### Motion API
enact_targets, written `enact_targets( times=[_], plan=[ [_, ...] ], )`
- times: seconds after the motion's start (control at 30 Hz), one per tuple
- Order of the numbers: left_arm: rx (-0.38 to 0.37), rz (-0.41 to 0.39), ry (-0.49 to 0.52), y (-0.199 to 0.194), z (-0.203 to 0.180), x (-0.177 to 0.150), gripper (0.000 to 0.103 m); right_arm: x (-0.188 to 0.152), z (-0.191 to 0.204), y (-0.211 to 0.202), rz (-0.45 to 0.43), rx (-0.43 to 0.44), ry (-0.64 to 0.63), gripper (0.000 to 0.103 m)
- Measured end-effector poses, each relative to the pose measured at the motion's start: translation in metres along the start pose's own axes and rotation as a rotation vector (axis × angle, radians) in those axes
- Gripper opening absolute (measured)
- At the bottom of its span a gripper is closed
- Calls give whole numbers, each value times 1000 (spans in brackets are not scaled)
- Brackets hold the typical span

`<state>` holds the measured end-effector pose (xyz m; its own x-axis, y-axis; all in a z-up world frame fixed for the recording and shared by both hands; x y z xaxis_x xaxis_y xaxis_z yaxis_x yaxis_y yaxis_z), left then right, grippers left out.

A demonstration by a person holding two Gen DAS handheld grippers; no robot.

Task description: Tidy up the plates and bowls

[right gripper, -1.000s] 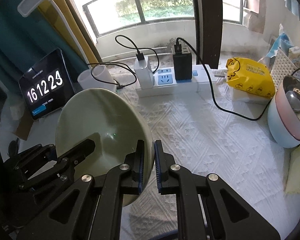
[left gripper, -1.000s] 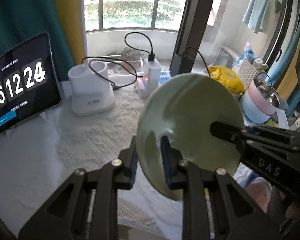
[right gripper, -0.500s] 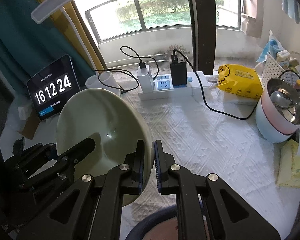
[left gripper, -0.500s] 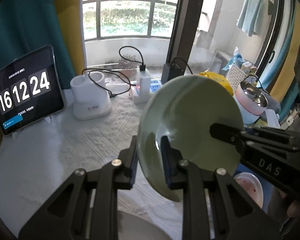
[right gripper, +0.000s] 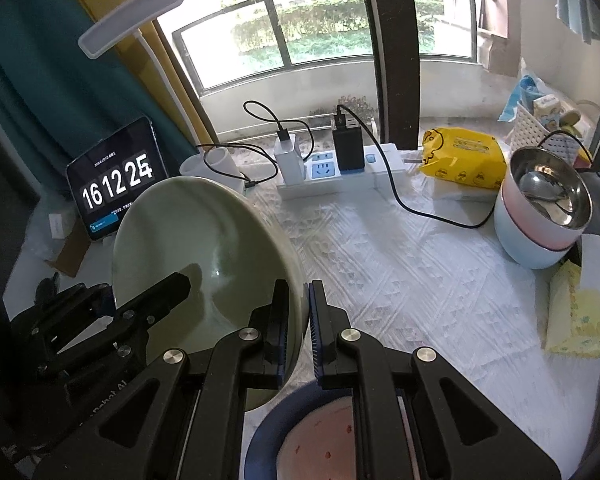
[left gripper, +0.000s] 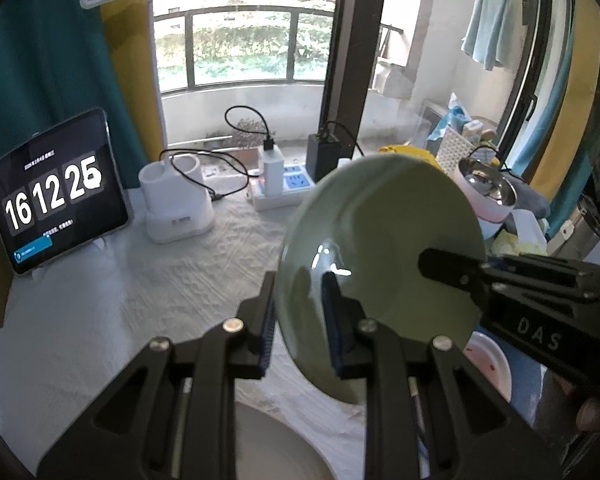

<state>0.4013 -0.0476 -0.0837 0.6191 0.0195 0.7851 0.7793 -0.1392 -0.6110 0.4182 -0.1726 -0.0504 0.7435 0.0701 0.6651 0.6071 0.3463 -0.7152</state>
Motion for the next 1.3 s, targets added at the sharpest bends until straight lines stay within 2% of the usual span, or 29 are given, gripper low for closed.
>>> enact_targets(
  times=[0.73,1.3],
  plan=[
    [-51,15,52,-15,-48,-16,22,-17,-36,-38,-33,-17,49,11],
    [-100,52,107,-22,-88,-39,22,-44,-69,-66,-40,-49,95,11]
  ],
)
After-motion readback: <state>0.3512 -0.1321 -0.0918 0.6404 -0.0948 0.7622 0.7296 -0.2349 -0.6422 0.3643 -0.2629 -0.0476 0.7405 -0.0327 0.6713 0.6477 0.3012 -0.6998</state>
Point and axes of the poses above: each gripper's, at about its wrist camera, not at the fingertips, and y roughly the way its jaws point, z to its left, x to its top, the point moved 6 cm from there along y, roughly the way its jaws point, and after that the axes turned 7 degrees about -z, right-handed, at the moved point
